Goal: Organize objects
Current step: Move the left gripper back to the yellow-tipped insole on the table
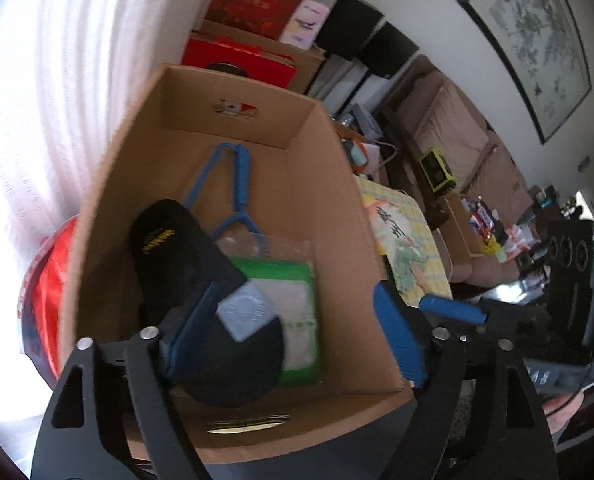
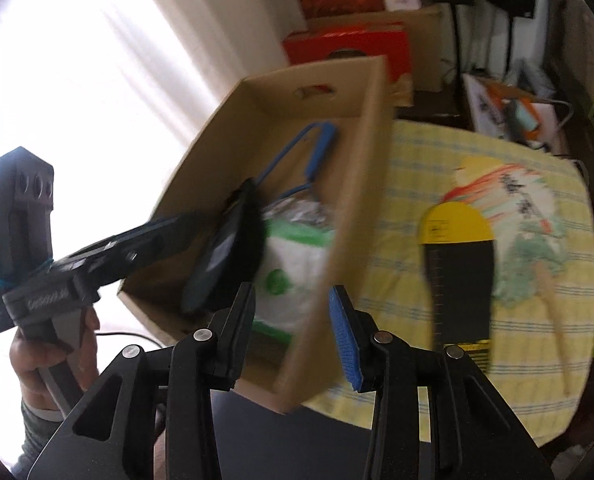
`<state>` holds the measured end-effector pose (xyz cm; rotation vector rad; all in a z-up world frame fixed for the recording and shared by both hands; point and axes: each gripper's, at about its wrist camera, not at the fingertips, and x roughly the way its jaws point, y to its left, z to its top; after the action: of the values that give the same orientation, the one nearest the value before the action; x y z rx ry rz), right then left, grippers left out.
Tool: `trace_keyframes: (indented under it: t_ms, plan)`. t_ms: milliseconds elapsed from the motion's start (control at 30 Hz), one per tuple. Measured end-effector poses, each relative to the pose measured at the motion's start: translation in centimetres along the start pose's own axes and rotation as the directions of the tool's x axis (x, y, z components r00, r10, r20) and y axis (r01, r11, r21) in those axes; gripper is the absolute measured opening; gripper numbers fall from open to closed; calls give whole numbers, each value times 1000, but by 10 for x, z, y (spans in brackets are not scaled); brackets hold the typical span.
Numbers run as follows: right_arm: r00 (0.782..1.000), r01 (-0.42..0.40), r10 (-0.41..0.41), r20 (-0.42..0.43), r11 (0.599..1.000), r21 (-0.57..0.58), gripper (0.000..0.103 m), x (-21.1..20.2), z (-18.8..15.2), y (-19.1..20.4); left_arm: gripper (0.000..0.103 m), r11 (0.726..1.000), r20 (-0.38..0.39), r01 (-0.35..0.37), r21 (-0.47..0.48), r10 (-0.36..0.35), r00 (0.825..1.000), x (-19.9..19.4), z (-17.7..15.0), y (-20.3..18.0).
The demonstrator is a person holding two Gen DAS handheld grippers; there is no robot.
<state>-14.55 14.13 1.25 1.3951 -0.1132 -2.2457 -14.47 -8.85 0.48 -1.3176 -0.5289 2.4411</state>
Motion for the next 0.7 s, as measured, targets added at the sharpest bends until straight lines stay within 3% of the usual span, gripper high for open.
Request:
trace_keyframes:
  t_ms: [200, 433, 700]
  plan:
    - [998, 56, -57, 39, 998, 42, 58, -27, -7, -35, 96, 999, -21, 0, 53, 1, 1000, 12, -6, -33]
    - [992, 94, -101, 70, 991, 92, 84, -36, -20, -67, 103, 993, -30, -6, 116, 10, 999, 20, -12, -70]
    - [980, 188, -192, 51, 978, 86, 86, -27, -44, -95, 103, 989, -64, 10, 150, 0, 998, 34, -20, -106]
